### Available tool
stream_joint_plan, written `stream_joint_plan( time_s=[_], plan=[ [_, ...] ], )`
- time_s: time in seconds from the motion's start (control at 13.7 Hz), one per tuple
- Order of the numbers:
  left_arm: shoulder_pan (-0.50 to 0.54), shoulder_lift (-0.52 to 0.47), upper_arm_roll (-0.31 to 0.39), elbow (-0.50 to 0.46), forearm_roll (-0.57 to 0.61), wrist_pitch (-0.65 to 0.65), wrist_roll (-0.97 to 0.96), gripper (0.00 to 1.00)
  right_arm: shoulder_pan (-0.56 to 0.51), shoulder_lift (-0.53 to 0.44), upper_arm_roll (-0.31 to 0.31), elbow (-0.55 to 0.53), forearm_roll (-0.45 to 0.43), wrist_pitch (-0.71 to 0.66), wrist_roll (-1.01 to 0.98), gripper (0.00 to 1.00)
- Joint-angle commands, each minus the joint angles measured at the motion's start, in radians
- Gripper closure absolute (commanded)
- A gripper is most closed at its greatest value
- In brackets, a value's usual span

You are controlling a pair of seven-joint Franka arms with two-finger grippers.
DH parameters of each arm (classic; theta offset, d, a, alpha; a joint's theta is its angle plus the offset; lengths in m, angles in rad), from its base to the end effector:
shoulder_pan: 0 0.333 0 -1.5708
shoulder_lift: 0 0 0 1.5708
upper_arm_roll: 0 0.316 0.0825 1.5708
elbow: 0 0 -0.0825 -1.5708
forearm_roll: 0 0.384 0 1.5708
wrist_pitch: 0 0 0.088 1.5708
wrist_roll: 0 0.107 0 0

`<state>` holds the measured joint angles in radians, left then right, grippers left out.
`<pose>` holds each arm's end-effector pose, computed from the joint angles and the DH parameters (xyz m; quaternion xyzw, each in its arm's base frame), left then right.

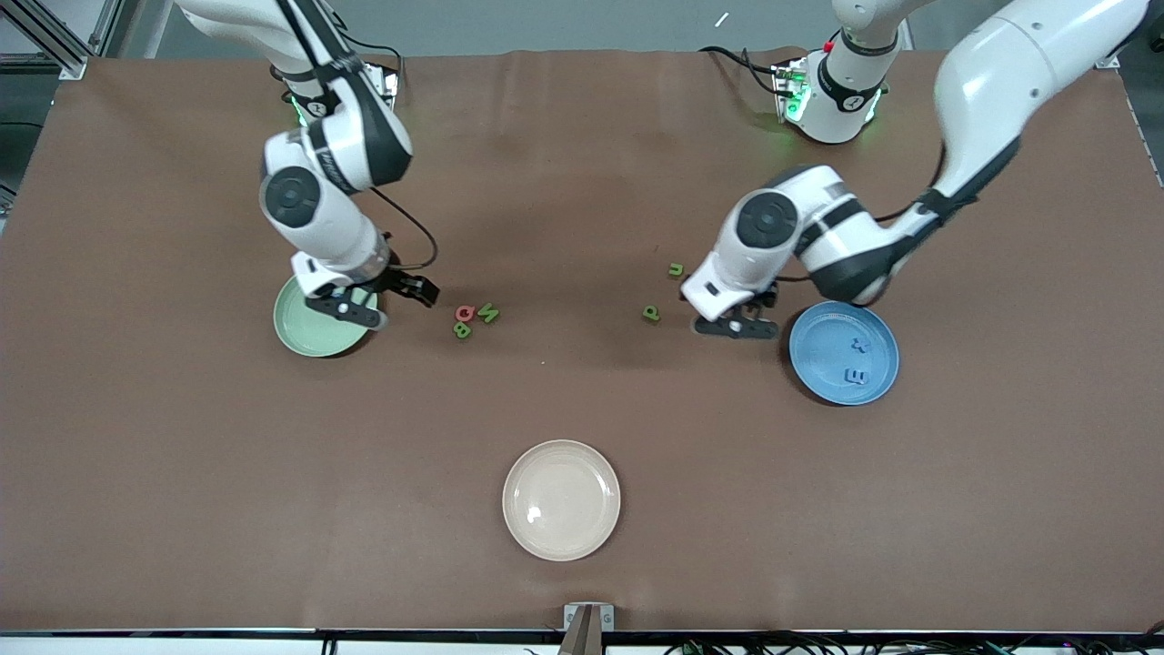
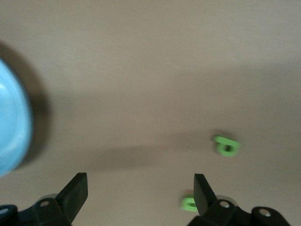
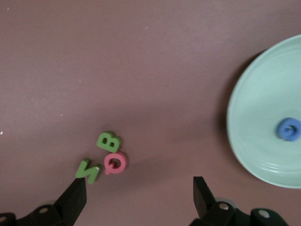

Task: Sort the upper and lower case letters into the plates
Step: 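Grasp the green n with the left gripper while the right gripper grasps B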

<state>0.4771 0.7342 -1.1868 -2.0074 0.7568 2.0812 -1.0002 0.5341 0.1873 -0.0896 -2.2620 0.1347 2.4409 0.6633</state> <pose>0.4803 -0.3288 0.2736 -0.9980 0.0461 0.0429 0.0115 0.4835 0.2305 0.2778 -0.9866 0.1595 0.0213 0.0279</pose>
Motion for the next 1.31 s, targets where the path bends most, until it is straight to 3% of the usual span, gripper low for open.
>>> stream_joint_plan(
  time_s=[0.0,0.36,0.58,0.8,1.24],
  plan=[
    [-0.008,-0.015,0.001,-0.074,0.006,0.118,-0.07,0.01,0.056,0.116,-0.01,0.025,0.008,0.116,0.064,0.0],
    [-0.086,-0.007,0.019,-0.172,0.148,0.186,-0.207,0.01,0.081,0.202,-0.01,0.055,0.006,0.193,0.078,0.0],
    [-0.178,-0.009,0.101,-0.174,0.162,0.197,-0.218,0.03,0.081,0.253,-0.01,0.101,0.006,0.195,0.078,0.04],
    [-0.218,-0.007,0.18,-0.189,0.185,0.299,-0.218,0.05,0.093,0.284,-0.01,0.11,0.008,0.217,0.081,0.05],
    [-0.229,0.001,0.21,-0.206,0.185,0.304,-0.219,0.23,0.095,0.297,-0.009,0.107,0.008,0.219,0.081,0.12]
  ],
)
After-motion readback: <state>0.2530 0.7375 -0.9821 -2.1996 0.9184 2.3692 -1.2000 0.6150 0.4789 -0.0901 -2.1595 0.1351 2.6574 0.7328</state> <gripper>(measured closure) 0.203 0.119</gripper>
